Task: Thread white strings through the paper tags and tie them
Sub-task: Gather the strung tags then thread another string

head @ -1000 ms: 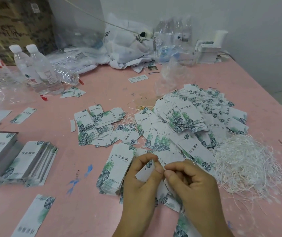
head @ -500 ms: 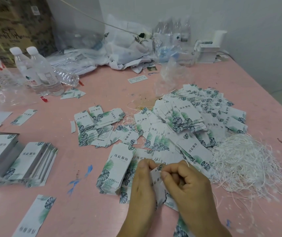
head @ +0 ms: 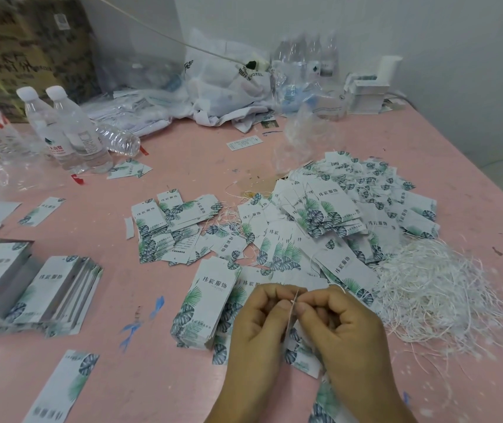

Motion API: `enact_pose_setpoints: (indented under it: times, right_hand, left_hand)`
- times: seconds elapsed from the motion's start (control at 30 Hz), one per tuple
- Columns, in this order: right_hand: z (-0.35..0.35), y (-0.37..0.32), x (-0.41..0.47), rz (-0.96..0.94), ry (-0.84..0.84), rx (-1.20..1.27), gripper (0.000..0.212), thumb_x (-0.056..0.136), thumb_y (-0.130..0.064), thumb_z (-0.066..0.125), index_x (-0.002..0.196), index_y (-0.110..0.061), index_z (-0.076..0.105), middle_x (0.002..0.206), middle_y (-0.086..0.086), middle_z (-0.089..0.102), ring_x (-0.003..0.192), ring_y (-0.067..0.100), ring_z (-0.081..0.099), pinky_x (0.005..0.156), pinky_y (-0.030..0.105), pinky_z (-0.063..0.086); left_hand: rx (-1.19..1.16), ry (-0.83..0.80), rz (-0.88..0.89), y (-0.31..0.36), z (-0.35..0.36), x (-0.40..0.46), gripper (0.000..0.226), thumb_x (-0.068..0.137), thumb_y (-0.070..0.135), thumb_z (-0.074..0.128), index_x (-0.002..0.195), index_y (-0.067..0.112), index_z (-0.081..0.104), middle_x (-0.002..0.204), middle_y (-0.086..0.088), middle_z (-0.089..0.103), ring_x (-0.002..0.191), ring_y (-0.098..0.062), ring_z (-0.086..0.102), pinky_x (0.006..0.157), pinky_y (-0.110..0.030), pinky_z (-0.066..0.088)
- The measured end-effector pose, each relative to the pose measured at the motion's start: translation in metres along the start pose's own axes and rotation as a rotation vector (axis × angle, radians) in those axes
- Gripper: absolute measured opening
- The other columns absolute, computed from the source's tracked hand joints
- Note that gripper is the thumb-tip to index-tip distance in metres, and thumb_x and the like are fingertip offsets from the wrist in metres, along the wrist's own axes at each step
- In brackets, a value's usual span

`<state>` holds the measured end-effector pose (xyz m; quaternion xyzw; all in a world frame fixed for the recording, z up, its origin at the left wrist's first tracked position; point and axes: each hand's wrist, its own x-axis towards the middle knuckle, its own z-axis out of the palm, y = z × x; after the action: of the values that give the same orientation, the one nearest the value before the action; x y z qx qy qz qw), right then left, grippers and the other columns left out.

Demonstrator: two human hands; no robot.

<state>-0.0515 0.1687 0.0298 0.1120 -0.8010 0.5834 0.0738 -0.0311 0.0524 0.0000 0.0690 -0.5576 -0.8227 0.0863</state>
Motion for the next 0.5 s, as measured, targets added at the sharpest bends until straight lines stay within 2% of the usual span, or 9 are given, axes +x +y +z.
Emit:
enact_pose_setpoints:
  times: [0.13,0.27,0.4,0.47,0.5]
  right_hand:
    - [-0.006,-0.004,0.003,0.044,-0.028,0.077,0.03,0.077,-0.002,0.077,0.073,-0.031,0.073,0.058,0.005,0.057,0.05,0.003,0.045,0.047,0.013,0.039]
    - [-0.01,-0.007,0.005,0.073,-0.071,0.115,0.029,0.076,-0.002,0.076,0.073,-0.031,0.074,0.064,0.011,0.064,0.053,0.013,0.051,0.051,0.02,0.045]
    - [-0.011,-0.008,0.006,0.118,-0.123,0.152,0.026,0.078,-0.003,0.075,0.075,-0.029,0.076,0.067,0.012,0.067,0.058,0.017,0.056,0.055,0.022,0.049]
    - [-0.014,-0.007,0.009,0.17,-0.178,0.196,0.021,0.081,-0.007,0.073,0.08,-0.028,0.076,0.07,0.007,0.071,0.063,0.02,0.063,0.058,0.023,0.051]
    - [-0.018,-0.005,0.012,0.213,-0.193,0.228,0.014,0.08,-0.012,0.073,0.083,-0.026,0.076,0.068,0.004,0.071,0.06,0.02,0.062,0.055,0.023,0.051]
  left_hand:
    - [0.059,-0.014,0.087,0.005,-0.001,0.0,0.014,0.078,0.03,0.071,0.087,0.02,0.072,0.112,-0.01,0.073,0.101,-0.025,0.07,0.083,-0.031,0.056]
    - [0.08,-0.013,0.106,0.007,-0.002,-0.001,0.012,0.076,0.032,0.072,0.083,0.022,0.072,0.109,-0.008,0.074,0.099,-0.023,0.071,0.081,-0.031,0.056]
    - [0.163,-0.024,0.164,0.008,-0.003,-0.001,0.011,0.084,0.035,0.066,0.082,0.025,0.068,0.113,-0.001,0.07,0.104,-0.018,0.068,0.085,-0.031,0.054]
    - [0.265,0.012,0.22,0.008,-0.003,-0.001,0.014,0.088,0.041,0.06,0.083,0.028,0.064,0.118,0.007,0.065,0.112,-0.015,0.063,0.09,-0.033,0.05]
    - [0.297,0.043,0.24,0.007,-0.003,0.0,0.015,0.089,0.043,0.058,0.083,0.029,0.062,0.119,0.01,0.063,0.113,-0.013,0.061,0.091,-0.034,0.046]
